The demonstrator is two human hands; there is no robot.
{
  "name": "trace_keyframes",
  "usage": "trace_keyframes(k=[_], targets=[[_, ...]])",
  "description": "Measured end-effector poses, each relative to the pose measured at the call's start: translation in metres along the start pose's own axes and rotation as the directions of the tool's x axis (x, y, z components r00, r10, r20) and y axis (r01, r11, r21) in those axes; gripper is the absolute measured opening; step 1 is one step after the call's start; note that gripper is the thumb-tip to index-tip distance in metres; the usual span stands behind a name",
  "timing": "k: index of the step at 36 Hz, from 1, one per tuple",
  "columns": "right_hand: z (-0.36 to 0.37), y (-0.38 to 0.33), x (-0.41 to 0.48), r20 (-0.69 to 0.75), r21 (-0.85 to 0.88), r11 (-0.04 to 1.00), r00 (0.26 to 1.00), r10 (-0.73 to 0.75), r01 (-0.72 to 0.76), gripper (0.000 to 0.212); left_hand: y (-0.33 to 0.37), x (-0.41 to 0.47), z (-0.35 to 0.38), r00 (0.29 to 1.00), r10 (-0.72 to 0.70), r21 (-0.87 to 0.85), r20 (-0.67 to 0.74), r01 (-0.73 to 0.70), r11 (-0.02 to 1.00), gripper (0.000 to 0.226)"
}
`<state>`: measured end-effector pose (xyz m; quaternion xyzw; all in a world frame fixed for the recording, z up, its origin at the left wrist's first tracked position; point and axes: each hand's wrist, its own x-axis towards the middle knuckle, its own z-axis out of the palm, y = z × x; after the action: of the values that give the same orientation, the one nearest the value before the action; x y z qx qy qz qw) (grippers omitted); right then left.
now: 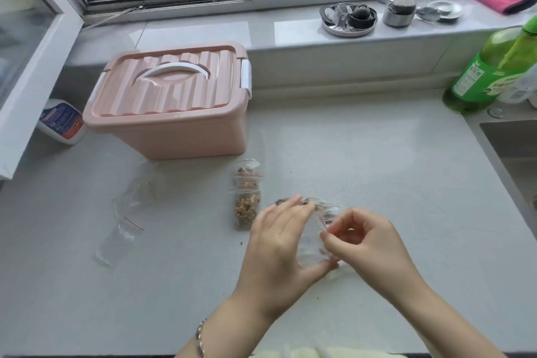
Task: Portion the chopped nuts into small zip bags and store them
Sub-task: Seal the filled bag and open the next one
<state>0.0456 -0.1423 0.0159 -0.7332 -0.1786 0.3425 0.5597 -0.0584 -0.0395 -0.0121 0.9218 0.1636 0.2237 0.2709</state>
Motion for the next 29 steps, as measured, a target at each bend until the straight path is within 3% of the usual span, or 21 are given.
trace_keyframes(k=[4, 7, 9, 12, 14, 16, 19, 22, 26, 29], targets=[[-0.004, 0.0, 0.001, 0.012, 0.059, 0.998, 1.0, 0.023, -0.023, 0.023, 0.003, -0.002, 0.003, 0.995, 0.024, 0.017, -0.096, -0.022, 1.0, 0.056], [-0.005, 0.005, 0.001, -0.024, -0.06, 0.998, 0.999, -0.035, 0.034, 0.027, 0.002, -0.005, 0.006, 0.993, 0.046, 0.076, -0.108, -0.038, 0.996, 0.05], [-0.007, 0.004, -0.002, -0.06, -0.189, 0.971, 0.985, -0.16, 0.146, 0.032, 0.0, -0.006, 0.007, 0.994, 0.043, 0.108, -0.098, -0.032, 0.994, 0.047], [-0.007, -0.002, -0.008, 0.076, -0.308, 0.912, 0.963, -0.26, 0.271, 0.025, -0.004, -0.007, 0.008, 0.995, 0.048, 0.157, -0.083, -0.035, 0.987, 0.04], [-0.006, -0.002, -0.011, 0.21, -0.351, 0.9, 0.958, -0.193, 0.259, 0.013, -0.004, -0.008, 0.01, 0.993, 0.083, 0.167, -0.084, -0.068, 0.984, 0.038], [-0.003, 0.003, -0.012, 0.289, -0.425, 0.861, 0.943, -0.163, 0.279, 0.021, -0.004, -0.008, 0.013, 0.988, 0.139, 0.161, -0.072, -0.126, 0.979, 0.037], [-0.001, 0.004, -0.013, 0.298, -0.361, 0.91, 0.95, -0.097, 0.206, 0.01, -0.006, -0.01, 0.017, 0.988, 0.149, 0.12, -0.038, -0.144, 0.982, 0.039], [0.0, 0.007, -0.016, 0.291, -0.276, 0.952, 0.956, -0.044, 0.128, 0.03, -0.009, -0.011, 0.017, 0.996, 0.085, 0.059, 0.014, -0.086, 0.995, 0.04], [-0.002, 0.005, -0.016, 0.337, -0.227, 0.971, 0.942, 0.007, 0.074, 0.035, -0.012, -0.013, 0.02, 0.997, 0.072, 0.119, 0.034, -0.075, 0.99, 0.045], [-0.004, 0.003, -0.014, 0.406, -0.165, 0.986, 0.912, 0.052, 0.017, 0.028, -0.017, -0.013, 0.021, 0.992, 0.119, 0.189, 0.043, -0.125, 0.974, 0.051]])
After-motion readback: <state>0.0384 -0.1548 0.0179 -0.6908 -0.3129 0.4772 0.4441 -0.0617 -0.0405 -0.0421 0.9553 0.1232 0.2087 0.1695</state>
